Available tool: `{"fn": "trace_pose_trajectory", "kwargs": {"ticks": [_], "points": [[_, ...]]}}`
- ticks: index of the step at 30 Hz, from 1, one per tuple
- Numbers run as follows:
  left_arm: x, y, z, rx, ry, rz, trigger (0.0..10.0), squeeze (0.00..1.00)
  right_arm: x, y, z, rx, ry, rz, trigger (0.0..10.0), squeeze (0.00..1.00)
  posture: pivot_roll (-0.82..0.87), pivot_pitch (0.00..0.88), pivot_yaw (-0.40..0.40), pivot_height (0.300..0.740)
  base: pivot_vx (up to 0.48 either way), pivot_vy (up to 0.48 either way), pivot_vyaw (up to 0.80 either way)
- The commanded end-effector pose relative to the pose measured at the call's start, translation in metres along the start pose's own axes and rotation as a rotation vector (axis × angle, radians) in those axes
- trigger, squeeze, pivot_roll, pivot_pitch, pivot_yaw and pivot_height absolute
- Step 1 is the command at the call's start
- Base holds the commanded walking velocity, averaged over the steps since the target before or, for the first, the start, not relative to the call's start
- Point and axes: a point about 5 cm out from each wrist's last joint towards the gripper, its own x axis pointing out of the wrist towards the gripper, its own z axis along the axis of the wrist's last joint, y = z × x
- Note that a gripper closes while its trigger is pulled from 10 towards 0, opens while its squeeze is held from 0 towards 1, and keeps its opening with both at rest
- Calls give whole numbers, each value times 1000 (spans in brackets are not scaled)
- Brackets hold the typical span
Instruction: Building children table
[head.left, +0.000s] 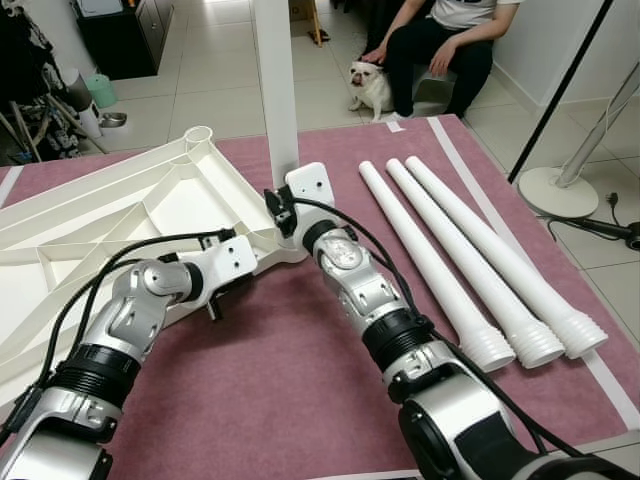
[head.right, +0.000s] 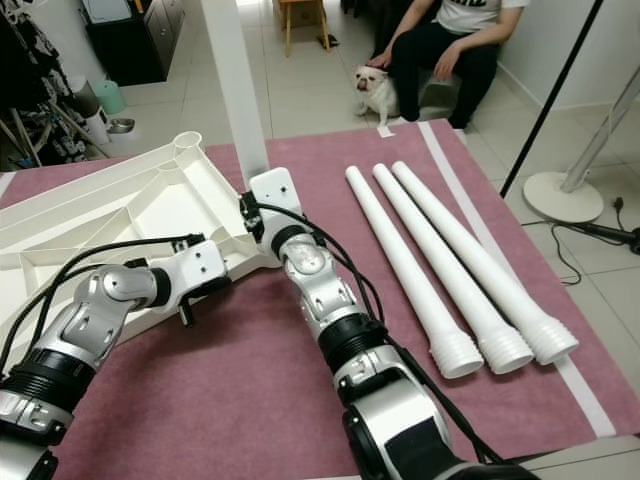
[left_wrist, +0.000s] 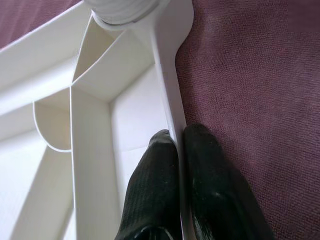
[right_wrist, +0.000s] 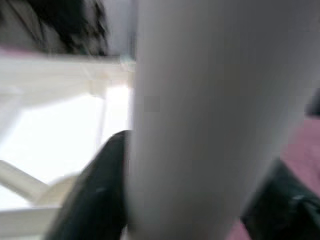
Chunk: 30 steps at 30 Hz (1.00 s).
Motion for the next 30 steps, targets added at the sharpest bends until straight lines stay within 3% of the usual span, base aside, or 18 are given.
{"fn": "trace_pose_trajectory", "kwargs": {"ticks": [1, 3, 4, 8, 13, 15, 17, 25, 30], "points": [[-1, -6, -4, 42, 20, -46, 10000, 0, -5, -7, -24, 12, 112, -79, 10000, 1000, 71, 0, 85, 740, 0, 0, 0], [-1, -7, -4, 40, 21, -44, 10000, 0, -5, -3, -20, 33, 76, -42, 10000, 1000, 71, 0, 85, 740, 0, 0, 0], [-2, -7, -4, 39, 22, -44, 10000, 0, -5, 2, -14, 66, 35, 24, 10000, 0, 71, 0, 85, 740, 0, 0, 0], [-2, -7, -5, 39, 22, -43, 10000, 0, -7, 4, -3, 98, -39, 104, 10000, 0, 71, 0, 85, 740, 0, 0, 0], [-2, -7, -5, 40, 21, -46, 10000, 0, -15, -13, 10, 32, -145, 280, 10000, 0, 65, 0, 88, 740, 0, 0, 0], [-2, -7, -5, 40, 21, -46, 10000, 0, -15, -13, 10, 32, -145, 280, 10000, 0, 65, 0, 88, 740, 0, 0, 0], [-4, -8, -5, 42, 20, -55, 10000, 0, -30, -29, 13, -31, -182, 480, 10000, 0, 63, 0, 89, 740, 0, 0, 0], [-10, -11, -6, 56, 8, -91, 10000, 0, -37, -46, 13, -35, -155, 679, 10000, 0, 63, 0, 95, 740, 0, 0, 0], [-17, -13, -6, 71, -9, -124, 10000, 0, -24, -60, 18, -65, -127, 714, 10000, 0, 81, 0, 93, 740, 0, 0, 0]]}}
